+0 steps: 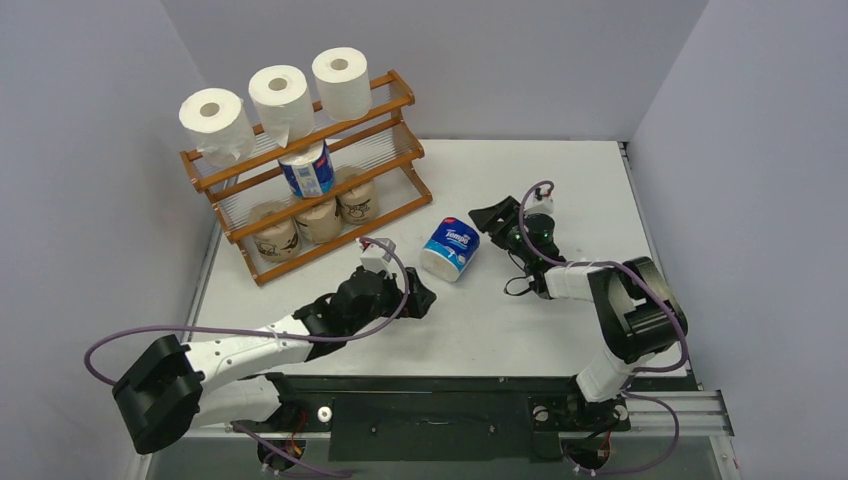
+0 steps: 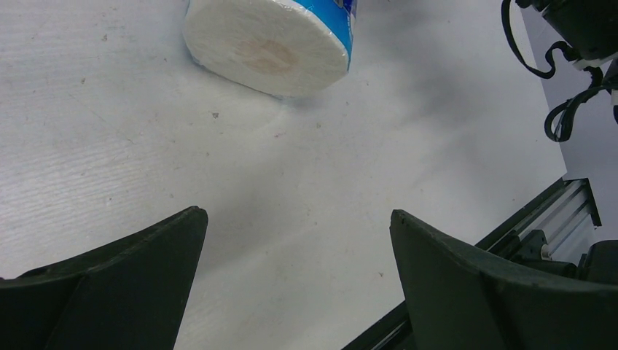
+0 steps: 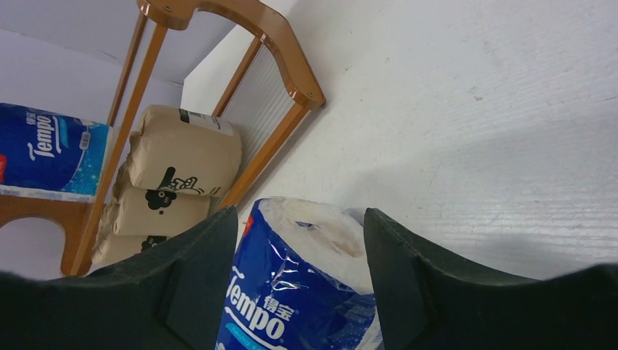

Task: Place and organize the paper towels onto the shelf
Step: Move the paper towel to the center of the board, then adjust the paper towel at the center of the board.

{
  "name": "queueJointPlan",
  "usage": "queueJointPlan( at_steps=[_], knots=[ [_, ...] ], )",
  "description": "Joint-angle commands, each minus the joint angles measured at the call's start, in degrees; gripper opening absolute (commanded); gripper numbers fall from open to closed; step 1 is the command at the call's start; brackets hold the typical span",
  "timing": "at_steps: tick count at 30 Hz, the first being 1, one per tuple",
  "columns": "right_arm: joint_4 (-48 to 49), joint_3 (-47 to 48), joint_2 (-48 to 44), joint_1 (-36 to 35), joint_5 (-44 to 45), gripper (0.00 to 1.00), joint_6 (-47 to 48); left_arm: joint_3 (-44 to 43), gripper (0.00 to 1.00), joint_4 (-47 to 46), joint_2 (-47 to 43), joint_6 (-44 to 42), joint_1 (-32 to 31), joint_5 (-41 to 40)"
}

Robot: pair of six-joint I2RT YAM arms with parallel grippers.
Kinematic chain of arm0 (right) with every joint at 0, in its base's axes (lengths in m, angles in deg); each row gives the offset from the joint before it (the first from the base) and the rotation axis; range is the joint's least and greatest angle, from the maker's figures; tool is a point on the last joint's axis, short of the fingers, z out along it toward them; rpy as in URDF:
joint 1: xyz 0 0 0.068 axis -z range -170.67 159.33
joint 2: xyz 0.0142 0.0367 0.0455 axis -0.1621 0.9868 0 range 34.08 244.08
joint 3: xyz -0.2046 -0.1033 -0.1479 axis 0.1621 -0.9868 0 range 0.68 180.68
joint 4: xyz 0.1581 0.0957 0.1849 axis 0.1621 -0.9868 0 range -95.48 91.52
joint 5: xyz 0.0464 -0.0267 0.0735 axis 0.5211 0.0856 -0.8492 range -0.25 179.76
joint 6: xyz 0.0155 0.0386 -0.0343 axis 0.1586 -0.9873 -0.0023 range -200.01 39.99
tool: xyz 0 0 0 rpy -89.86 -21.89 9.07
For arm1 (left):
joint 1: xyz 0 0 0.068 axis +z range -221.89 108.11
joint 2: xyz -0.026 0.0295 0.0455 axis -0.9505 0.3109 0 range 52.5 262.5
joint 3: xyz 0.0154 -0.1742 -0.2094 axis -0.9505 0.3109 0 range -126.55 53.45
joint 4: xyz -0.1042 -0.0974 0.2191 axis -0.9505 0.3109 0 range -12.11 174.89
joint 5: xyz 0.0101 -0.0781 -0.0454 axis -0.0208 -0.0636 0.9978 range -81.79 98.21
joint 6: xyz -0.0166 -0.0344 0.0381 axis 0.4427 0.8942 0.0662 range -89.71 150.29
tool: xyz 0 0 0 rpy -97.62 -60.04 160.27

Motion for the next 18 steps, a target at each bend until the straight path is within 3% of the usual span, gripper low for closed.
queueJointPlan(
  at_steps=[1, 18],
  knots=[
    [3.9, 1.4, 1.6, -1.6, 1.2, 0.6, 0.6, -3.3, 0.97, -6.8, 3.4, 0.2, 0.3, 0.3],
    [2.4, -10.7, -6.0, -6.7, 1.9, 0.57, 1.4, -10.7, 0.97, -10.7, 15.6, 3.1, 6.6, 6.8]
  ],
)
